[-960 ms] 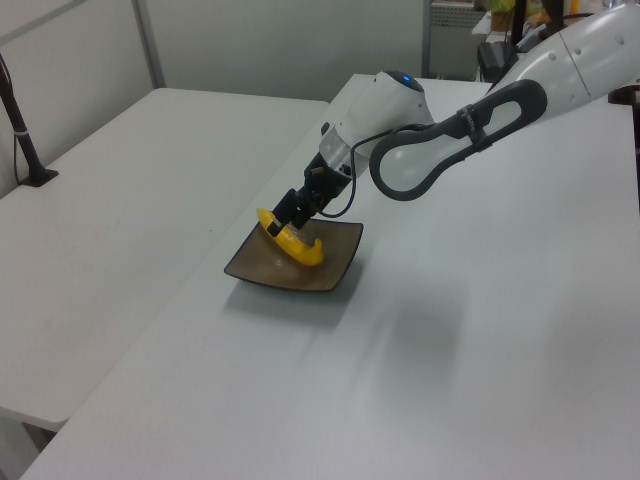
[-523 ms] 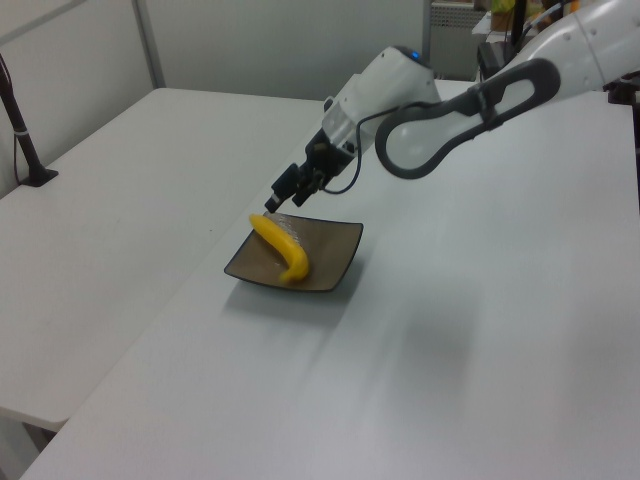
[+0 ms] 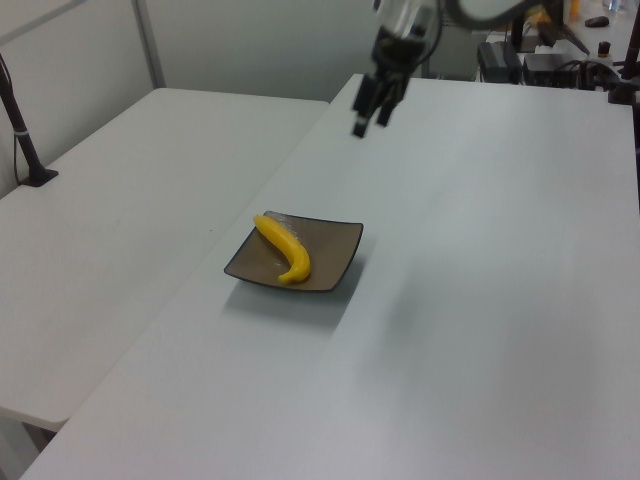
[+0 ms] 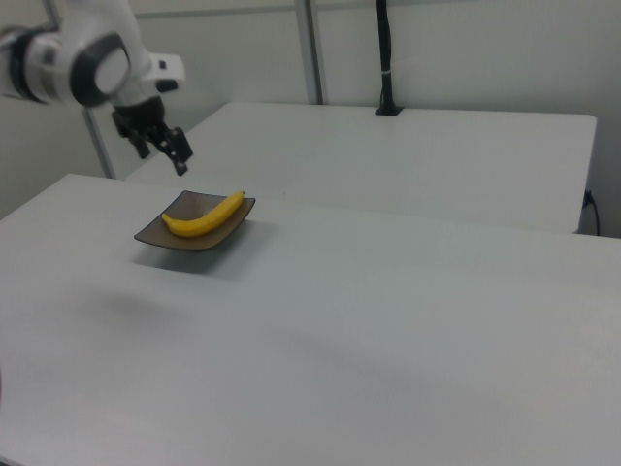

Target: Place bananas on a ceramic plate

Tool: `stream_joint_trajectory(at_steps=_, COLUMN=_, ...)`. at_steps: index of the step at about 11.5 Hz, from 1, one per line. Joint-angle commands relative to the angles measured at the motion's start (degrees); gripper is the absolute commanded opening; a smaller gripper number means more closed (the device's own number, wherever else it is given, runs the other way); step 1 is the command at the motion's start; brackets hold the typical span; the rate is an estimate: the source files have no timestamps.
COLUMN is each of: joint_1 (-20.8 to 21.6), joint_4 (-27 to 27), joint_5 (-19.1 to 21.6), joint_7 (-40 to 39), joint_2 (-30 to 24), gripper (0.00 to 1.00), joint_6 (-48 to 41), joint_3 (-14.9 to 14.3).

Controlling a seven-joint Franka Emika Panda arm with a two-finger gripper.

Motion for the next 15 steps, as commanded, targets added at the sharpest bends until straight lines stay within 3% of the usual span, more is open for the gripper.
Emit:
stream_joint_trajectory(at_steps=1, joint_1=-2.5, joint_4=-4.3, joint_5=-4.6, joint_7=5.7, joint_2=-11.8, gripper=1.00, joint_6=-17.5, joint_3=-0.2)
stream_joint_trajectory(at_steps=3, joint_1=-6.1, joint_4=-4.4, joint_5=-4.8, joint_7=5.2, joint_2=-16.1, gripper=1.00, joint_6=-24.7, joint_3=0.0)
stream_joint_trajectory(at_steps=6, joint_1=-11.7, joint_4=-5.5, joint_5=-2.3, joint_7=-2.7, joint_2=-17.3, gripper=1.00, joint_6=-25.4, joint_3=0.8)
stream_joint_trajectory(at_steps=9, joint_1=-12.1, joint_4=-7.1, joint_5=-2.2, joint_7=-8.3, joint_2=-16.9, gripper=1.00, joint_6=-19.4, joint_3=0.8)
stream_joint_trajectory(at_steps=15, joint_1=-11.4, joint_4=-7.9, joint_5=-2.8, joint_7=-9.1, joint_2=-16.7, gripper=1.00, joint_6=-19.6, joint_3=0.9)
